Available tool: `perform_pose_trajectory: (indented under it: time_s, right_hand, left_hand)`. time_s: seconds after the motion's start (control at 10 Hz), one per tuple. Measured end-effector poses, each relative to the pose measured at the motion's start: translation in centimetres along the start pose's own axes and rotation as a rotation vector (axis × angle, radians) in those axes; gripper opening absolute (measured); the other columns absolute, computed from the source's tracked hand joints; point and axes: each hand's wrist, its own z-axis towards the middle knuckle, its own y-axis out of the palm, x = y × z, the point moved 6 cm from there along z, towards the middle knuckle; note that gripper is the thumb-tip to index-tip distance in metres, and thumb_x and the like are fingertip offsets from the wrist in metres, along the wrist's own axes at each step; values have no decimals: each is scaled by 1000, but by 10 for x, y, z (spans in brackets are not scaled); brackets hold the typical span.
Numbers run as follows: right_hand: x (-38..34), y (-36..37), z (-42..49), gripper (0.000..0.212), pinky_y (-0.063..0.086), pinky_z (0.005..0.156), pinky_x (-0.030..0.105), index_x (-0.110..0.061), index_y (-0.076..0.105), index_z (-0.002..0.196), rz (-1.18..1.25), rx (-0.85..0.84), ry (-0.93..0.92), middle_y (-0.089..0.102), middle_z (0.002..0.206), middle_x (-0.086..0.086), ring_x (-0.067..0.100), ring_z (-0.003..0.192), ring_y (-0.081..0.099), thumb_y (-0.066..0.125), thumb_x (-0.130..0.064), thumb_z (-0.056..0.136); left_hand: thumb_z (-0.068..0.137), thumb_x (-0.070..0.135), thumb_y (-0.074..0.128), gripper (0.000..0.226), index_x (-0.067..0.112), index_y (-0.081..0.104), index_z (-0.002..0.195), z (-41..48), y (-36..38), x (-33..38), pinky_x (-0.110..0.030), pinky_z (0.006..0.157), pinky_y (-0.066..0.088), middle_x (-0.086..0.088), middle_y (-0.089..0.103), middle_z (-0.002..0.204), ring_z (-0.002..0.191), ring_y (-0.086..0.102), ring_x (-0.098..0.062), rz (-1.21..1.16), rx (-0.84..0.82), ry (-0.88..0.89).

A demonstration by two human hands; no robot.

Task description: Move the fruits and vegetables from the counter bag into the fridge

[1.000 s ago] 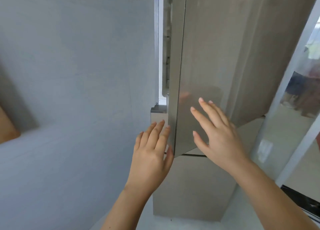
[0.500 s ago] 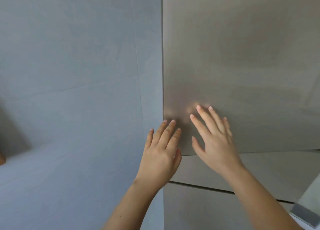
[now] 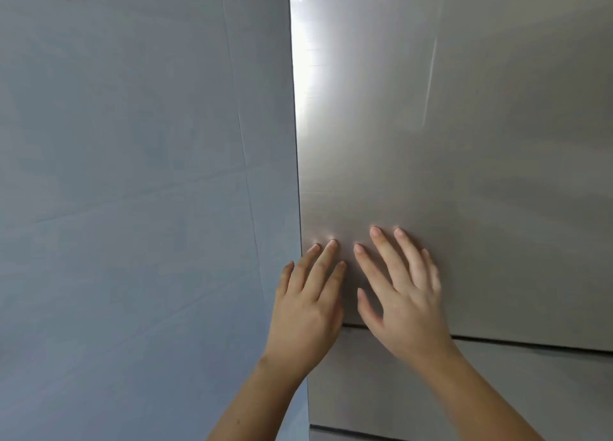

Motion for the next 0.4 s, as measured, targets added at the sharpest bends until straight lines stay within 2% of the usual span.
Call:
perform_pose_trajectory:
  time_s: [0.2,0.3,0.4]
  right_hand:
    - [-3,2,0,45,34,97,51,-16,60,123,13,49,4,47,138,9,30,130,35,56,-27,79]
    - [-7,-1,2,41,38,94,50,-15,63,118,71,67,24,48,137,12,32,129,35,55,-27,80]
    - [-14,-5,3,38,36,97,50,-12,65,114,165,93,59,49,135,13,32,128,36,53,-25,81]
  left_hand:
    - [75,8,58,44,8,57,118,-2,-1,-1,-53,86,45,-10,47,139,126,43,-29,18,12,5]
    - [76,9,58,44,8,55,120,-4,-8,-3,-53,89,44,-11,48,137,125,44,-30,31,16,20]
    - [75,9,60,45,8,53,119,-10,-18,-9,-54,92,44,-15,51,134,122,47,-34,57,35,-40]
